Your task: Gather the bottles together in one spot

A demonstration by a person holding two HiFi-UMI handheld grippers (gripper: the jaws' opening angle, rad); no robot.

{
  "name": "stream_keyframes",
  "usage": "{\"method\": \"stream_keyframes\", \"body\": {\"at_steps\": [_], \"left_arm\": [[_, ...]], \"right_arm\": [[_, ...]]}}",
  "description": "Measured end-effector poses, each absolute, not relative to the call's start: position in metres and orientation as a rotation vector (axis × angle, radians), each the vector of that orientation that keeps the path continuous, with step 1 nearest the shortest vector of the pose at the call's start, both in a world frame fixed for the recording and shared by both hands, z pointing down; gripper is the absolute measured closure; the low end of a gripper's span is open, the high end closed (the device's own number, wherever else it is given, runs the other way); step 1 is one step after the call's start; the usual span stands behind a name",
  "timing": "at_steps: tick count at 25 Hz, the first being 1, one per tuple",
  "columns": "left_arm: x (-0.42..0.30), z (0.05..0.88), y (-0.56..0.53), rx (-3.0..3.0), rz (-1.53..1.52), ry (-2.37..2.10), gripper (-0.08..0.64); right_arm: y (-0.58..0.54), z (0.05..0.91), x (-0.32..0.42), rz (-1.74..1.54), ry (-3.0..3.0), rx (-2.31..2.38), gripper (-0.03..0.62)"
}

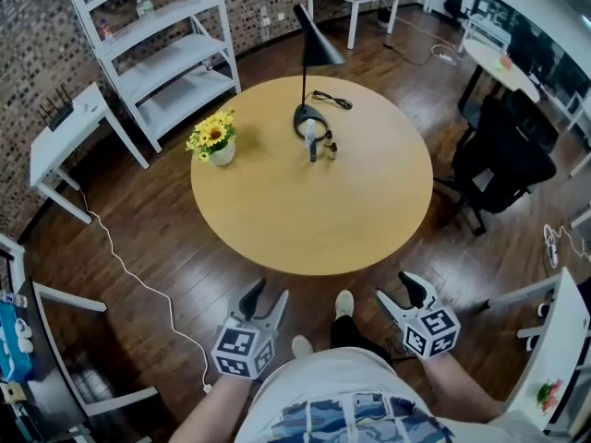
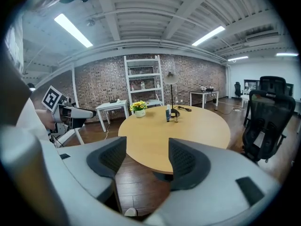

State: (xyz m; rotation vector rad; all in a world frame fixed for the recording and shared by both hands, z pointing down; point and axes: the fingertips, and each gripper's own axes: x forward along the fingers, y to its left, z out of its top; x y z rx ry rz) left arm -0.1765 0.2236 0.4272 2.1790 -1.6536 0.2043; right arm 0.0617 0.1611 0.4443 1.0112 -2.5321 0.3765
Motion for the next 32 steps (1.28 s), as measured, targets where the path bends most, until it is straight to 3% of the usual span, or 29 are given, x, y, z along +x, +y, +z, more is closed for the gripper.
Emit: {"method": "stream_keyframes", "body": {"at_steps": [32], "left_arm": [[-0.189,0.449,0.272,2.143,0.244,-1.690,0.380]], "right_arm": [[0.192,0.453,0.051,0.409,-2.497,1.000,0.302]]}}
